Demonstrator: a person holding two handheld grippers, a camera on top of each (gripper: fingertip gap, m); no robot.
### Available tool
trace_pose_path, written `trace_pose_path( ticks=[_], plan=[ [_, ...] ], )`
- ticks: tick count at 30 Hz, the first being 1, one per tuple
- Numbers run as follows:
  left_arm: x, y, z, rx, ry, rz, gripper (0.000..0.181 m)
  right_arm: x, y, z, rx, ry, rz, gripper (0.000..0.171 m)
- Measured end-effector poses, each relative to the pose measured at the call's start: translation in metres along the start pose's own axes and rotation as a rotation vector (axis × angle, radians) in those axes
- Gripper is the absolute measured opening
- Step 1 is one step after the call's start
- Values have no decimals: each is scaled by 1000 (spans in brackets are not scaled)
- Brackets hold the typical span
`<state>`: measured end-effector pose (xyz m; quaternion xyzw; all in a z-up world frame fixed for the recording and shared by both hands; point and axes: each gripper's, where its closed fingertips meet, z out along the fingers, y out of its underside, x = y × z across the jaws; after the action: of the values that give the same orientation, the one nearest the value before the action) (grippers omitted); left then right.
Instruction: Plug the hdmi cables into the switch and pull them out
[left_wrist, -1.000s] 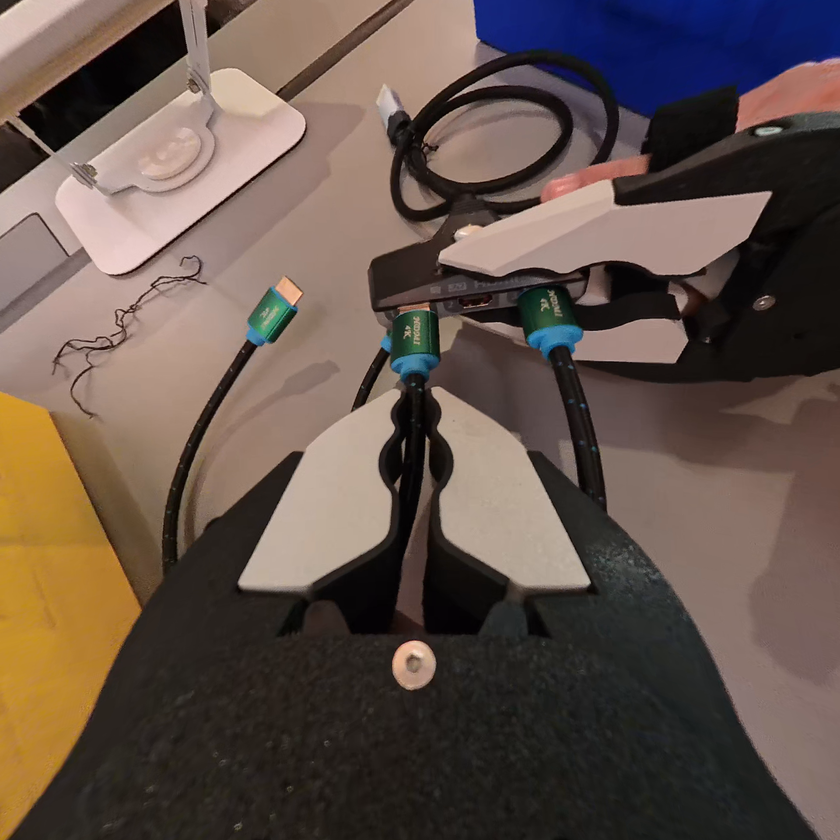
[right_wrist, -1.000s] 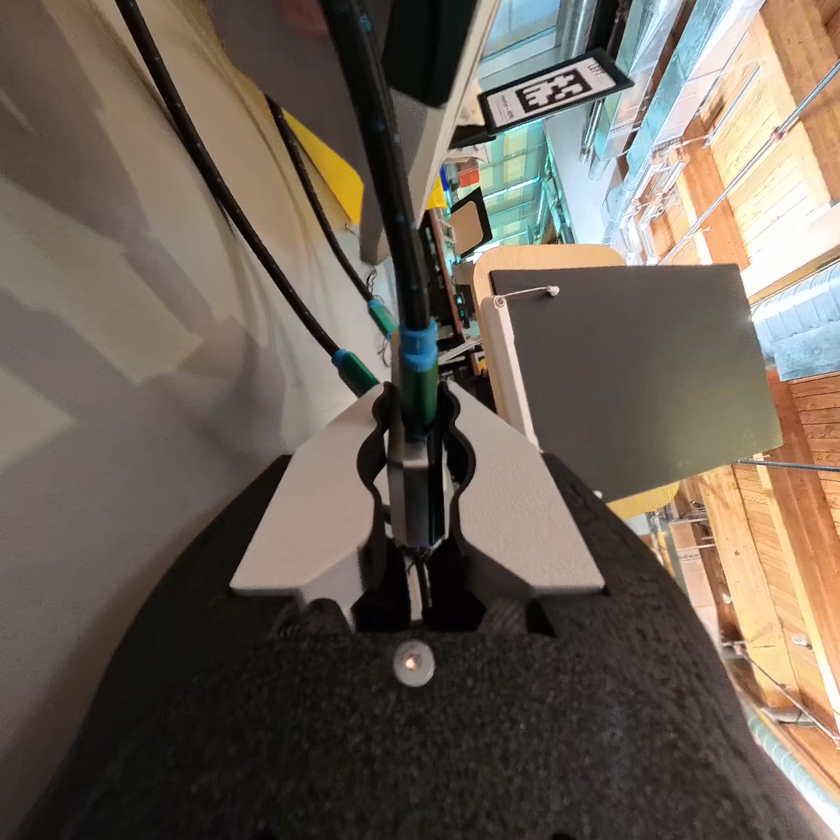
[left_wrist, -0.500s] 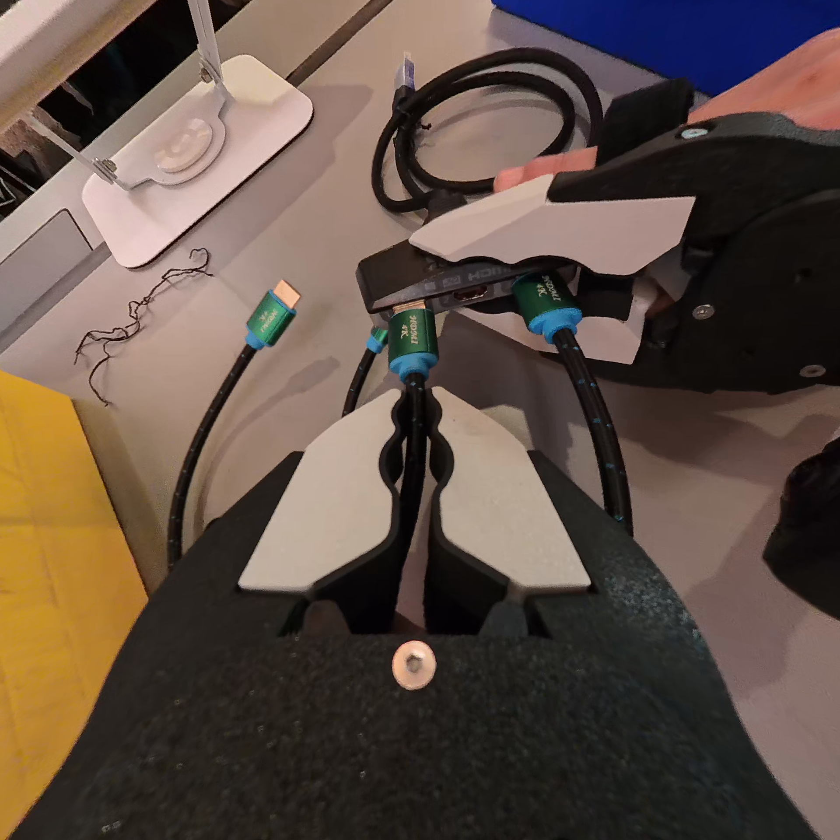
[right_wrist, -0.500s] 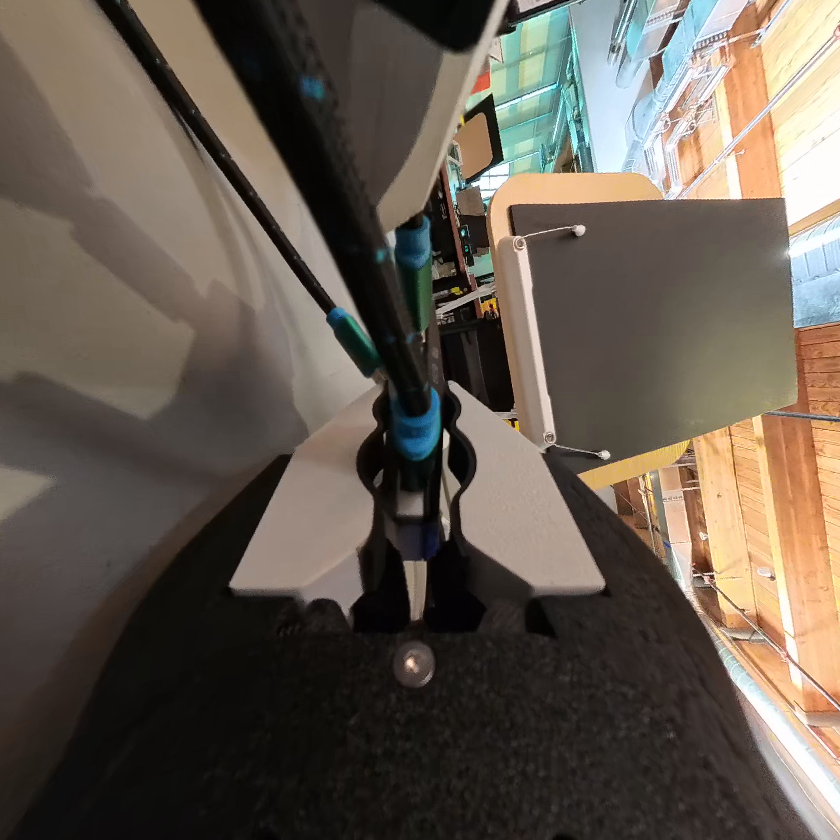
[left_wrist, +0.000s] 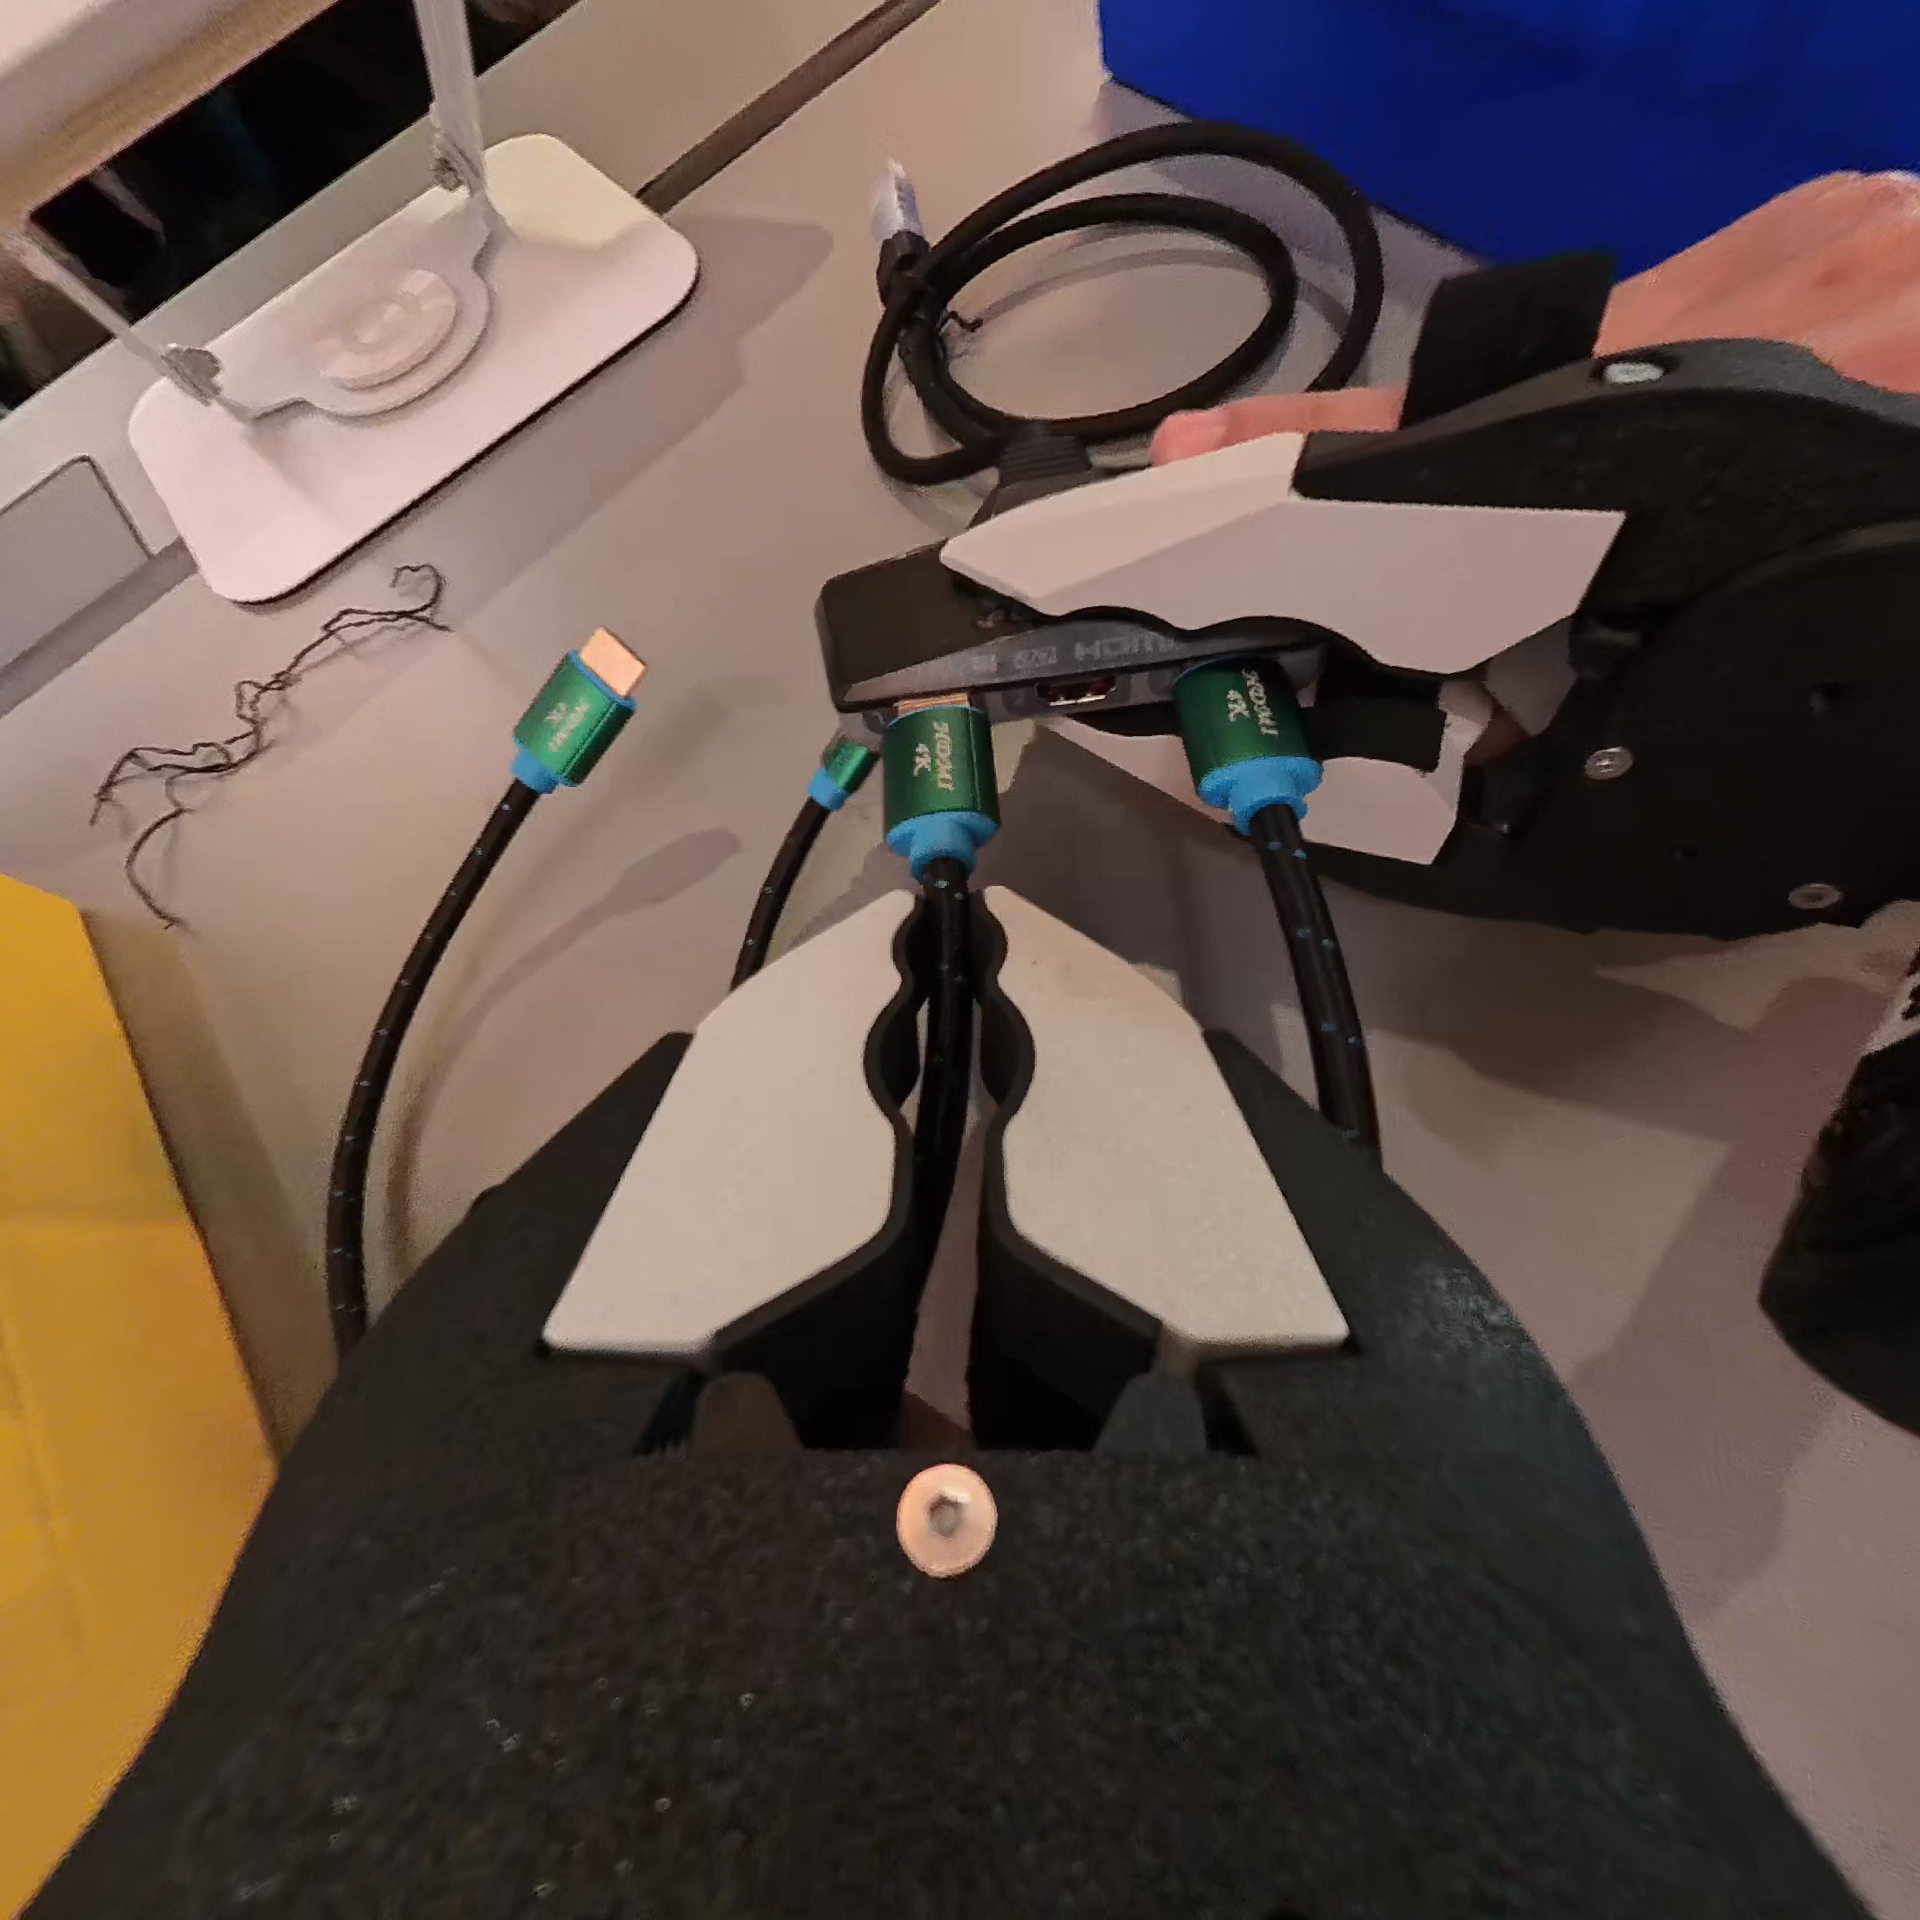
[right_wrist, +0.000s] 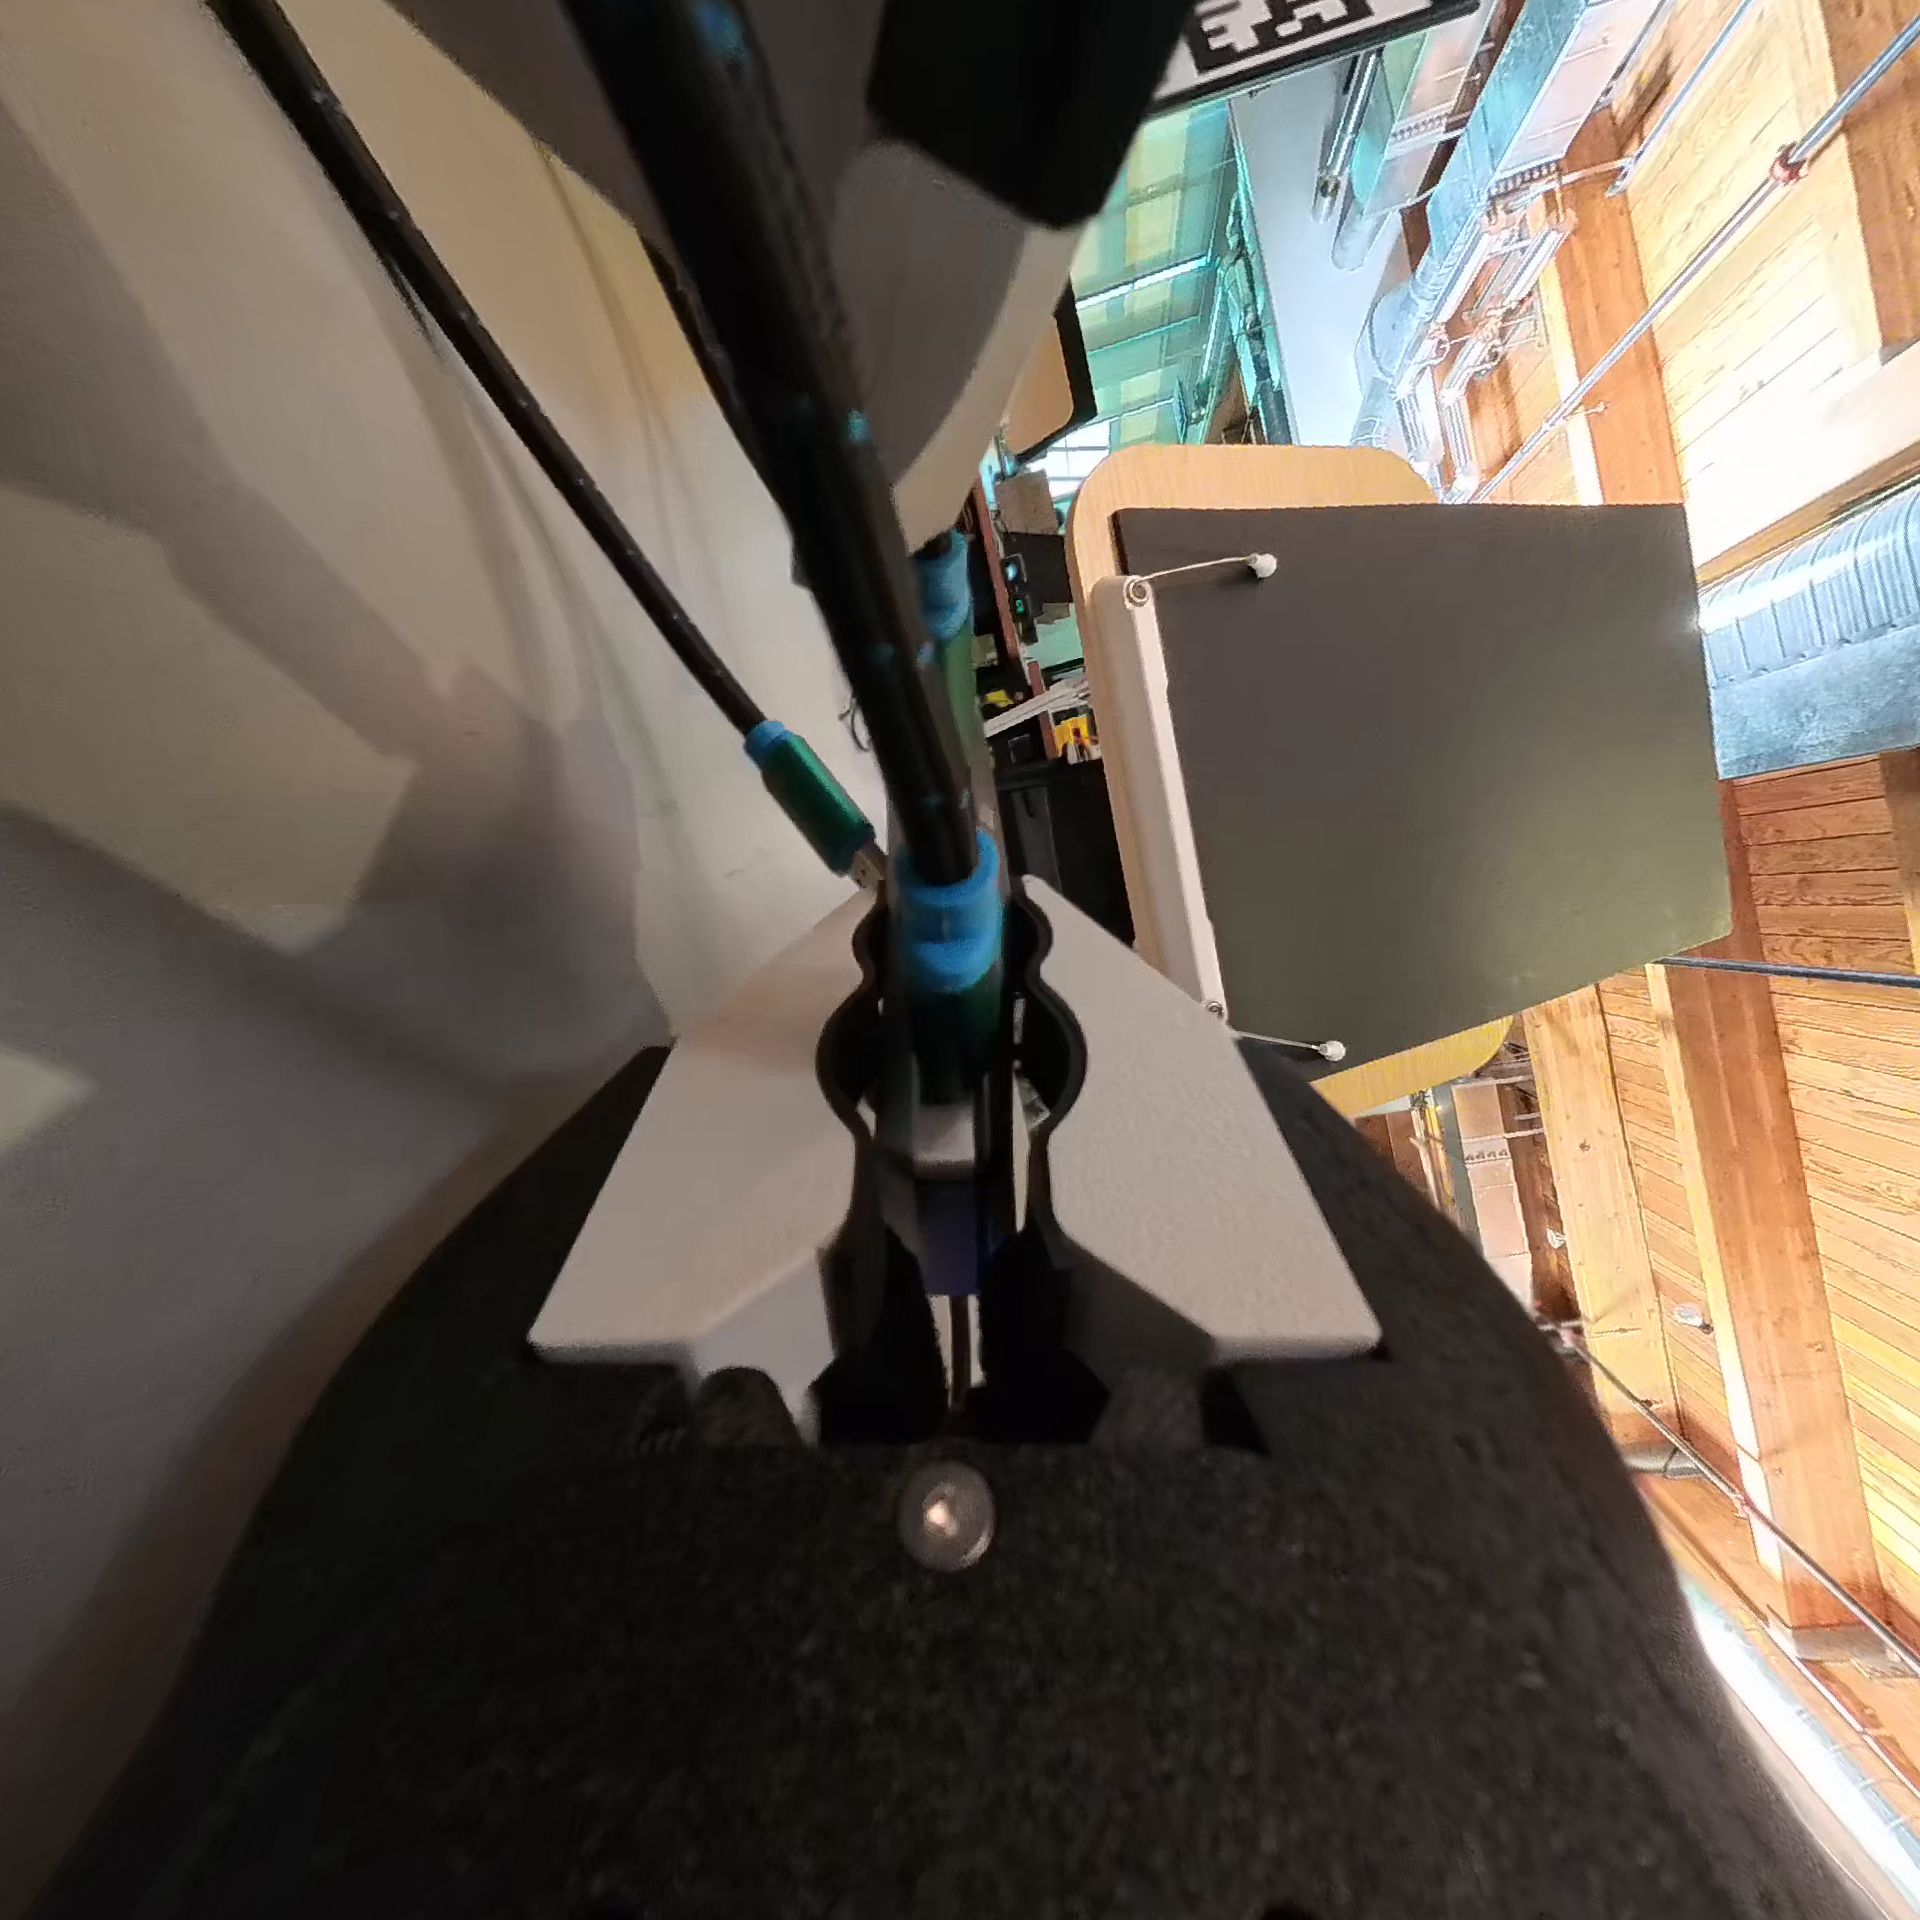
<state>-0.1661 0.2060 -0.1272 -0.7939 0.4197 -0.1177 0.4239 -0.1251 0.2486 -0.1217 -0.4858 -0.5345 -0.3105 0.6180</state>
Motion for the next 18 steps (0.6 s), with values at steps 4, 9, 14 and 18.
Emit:
trace_pose_path(
  ticks=[4, 9, 14, 18],
  plan=[
    [3, -11, -5, 105, 106, -83, 6, 5, -1, -2, 15, 6, 65, 19],
    [4, -8, -3, 66, -43, 10, 6, -1, 3, 4, -12, -23, 77, 20],
    [17, -6, -4, 48, 1, 10, 6, -9, 13, 10, -88, -53, 85, 34],
    [21, -6, -4, 43, 4, 21, 6, -6, 10, 7, -75, -55, 51, 18]
  ],
)
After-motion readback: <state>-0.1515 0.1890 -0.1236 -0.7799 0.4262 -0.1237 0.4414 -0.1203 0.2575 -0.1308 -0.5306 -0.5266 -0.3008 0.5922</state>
